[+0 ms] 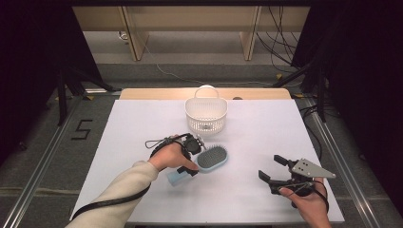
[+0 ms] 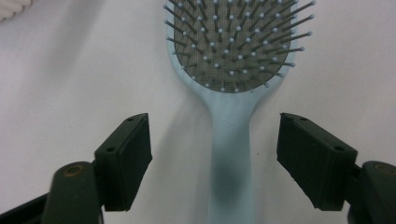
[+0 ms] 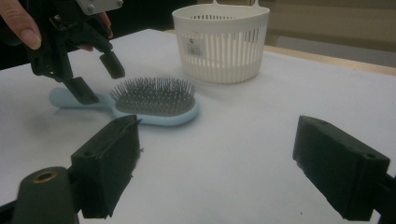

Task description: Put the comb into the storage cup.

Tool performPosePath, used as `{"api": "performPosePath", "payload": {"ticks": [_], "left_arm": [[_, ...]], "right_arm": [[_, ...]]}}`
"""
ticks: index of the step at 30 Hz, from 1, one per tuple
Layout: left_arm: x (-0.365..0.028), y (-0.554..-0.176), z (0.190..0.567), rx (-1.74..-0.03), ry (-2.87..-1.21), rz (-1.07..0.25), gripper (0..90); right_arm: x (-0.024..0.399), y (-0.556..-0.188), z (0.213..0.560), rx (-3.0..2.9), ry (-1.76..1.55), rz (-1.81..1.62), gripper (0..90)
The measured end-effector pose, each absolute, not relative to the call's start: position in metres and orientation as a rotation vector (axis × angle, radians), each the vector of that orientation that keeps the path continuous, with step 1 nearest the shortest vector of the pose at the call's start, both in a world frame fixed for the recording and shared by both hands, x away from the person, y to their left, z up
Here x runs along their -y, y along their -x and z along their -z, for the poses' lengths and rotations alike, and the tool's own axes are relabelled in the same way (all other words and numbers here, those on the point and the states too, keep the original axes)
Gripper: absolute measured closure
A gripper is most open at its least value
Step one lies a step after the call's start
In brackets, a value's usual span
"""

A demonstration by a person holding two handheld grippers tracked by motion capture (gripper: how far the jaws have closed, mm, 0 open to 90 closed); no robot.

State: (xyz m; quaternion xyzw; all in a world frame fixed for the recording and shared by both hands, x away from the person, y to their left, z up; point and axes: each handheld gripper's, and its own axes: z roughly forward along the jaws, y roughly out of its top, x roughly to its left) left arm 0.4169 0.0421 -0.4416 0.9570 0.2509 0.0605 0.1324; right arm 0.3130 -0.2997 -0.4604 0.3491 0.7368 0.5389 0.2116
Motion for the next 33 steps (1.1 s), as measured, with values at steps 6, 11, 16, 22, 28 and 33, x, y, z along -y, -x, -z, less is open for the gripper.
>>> {"api": "performPosePath", "payload": {"ticks": [6,11,16,22,28,33], "left_arm": [[-0.038,-0.418,0.441,-0.736,-2.795,-0.156,32.6],[-0.036,-0.418,0.442,-0.729,-2.816,-0.137,33.9],[-0.034,-0.419,0.445,-0.726,-2.826,-0.120,34.6],[-0.032,-0.421,0.450,-0.719,-2.845,-0.087,38.4],[-0.032,-0.423,0.455,-0.737,-2.850,-0.072,41.7],[-0.031,-0.425,0.458,-0.750,-2.854,-0.053,46.6]], "right_arm": [[0.300,-0.313,0.460,-2.045,-0.973,-1.499,15.6],[0.300,-0.313,0.460,-2.048,-0.969,-1.497,15.6],[0.300,-0.313,0.460,-2.047,-0.970,-1.498,15.6],[0.300,-0.313,0.460,-2.047,-0.971,-1.499,15.6],[0.300,-0.313,0.461,-2.048,-0.970,-1.498,15.6],[0.300,-0.313,0.461,-2.048,-0.971,-1.497,15.6]]}}
